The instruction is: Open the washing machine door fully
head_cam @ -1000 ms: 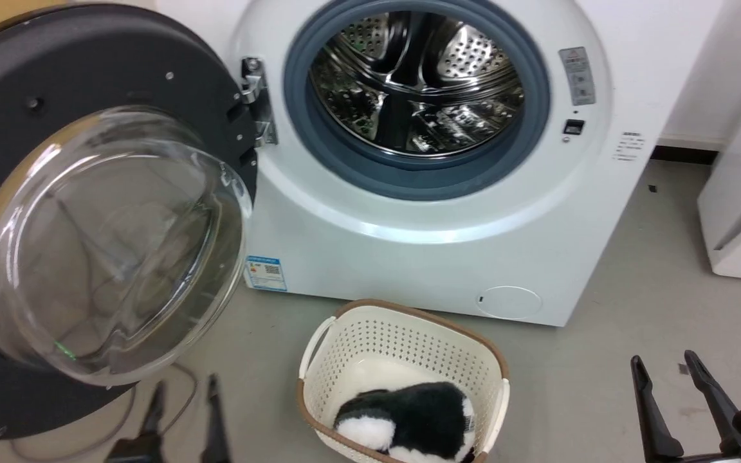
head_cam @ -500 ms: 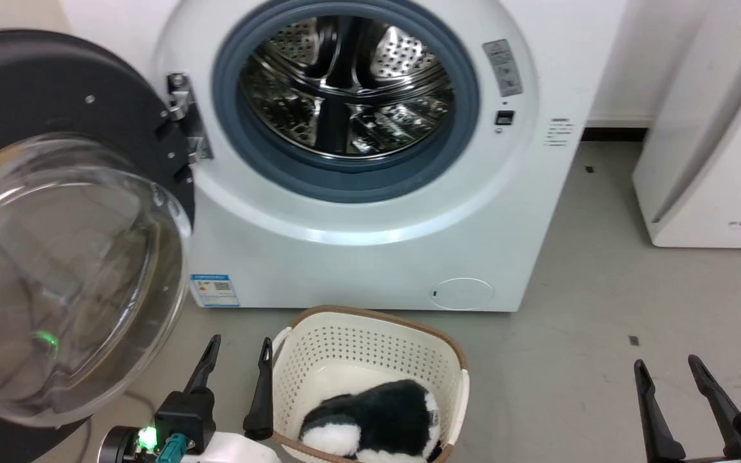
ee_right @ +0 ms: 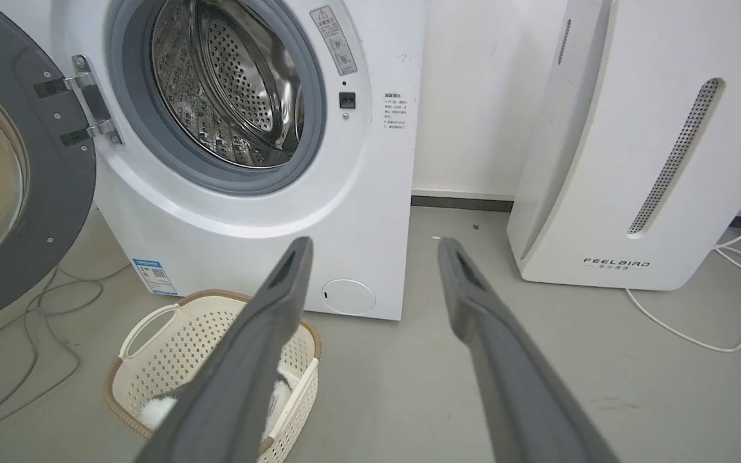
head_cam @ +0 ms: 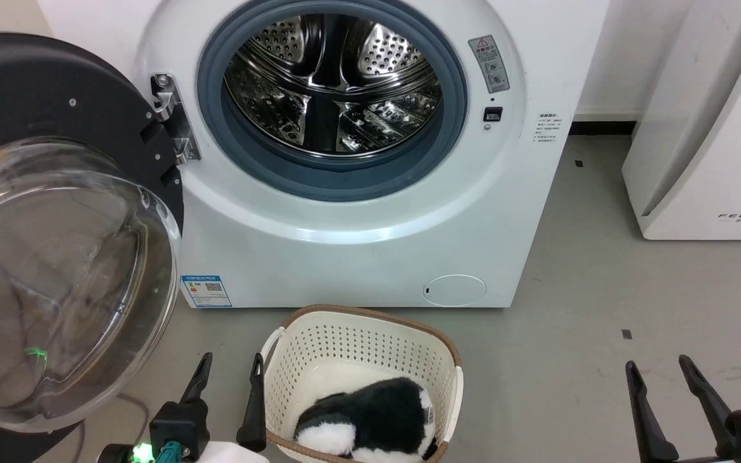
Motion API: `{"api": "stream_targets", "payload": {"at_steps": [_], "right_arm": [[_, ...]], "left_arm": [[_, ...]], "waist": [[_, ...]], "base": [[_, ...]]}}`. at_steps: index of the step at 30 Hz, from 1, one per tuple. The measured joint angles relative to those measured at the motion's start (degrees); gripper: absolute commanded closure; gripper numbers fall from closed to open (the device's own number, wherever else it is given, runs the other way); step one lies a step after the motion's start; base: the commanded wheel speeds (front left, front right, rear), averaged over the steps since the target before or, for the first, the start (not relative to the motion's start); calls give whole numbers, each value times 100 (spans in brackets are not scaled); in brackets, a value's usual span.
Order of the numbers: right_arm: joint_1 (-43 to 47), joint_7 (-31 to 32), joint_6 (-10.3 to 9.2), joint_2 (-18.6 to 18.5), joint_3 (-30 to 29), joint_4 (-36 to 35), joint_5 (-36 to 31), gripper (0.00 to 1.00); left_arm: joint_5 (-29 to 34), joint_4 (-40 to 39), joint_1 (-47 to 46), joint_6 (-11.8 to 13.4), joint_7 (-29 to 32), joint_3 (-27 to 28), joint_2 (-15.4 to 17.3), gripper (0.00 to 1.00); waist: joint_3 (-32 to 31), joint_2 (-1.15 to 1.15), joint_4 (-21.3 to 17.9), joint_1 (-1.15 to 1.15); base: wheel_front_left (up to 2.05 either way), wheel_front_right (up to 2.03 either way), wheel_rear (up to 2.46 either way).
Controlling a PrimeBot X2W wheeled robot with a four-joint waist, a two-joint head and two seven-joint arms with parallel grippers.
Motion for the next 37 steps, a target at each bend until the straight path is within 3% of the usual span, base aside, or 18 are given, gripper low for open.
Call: {"api": "stream_targets", "payload": {"at_steps": [10,11,37], "right_arm": [[-4,-10,0,0,15,45,0,0],[-4,-8,0,0,14,52,1,100],[-96,10,0,-1,104,187,-37,100]], "left_arm": [[-1,1,-1,33,23,-20,76,0],[-18,1,-1,30,23,-21,77,100],[171,-113,-3,-137,221,210,-56,100]], "waist": [[5,0,-3,0],[3,0,-2,0],[3,0,-10,0]], "base": [[0,0,0],[0,0,0],[0,0,0]]}}
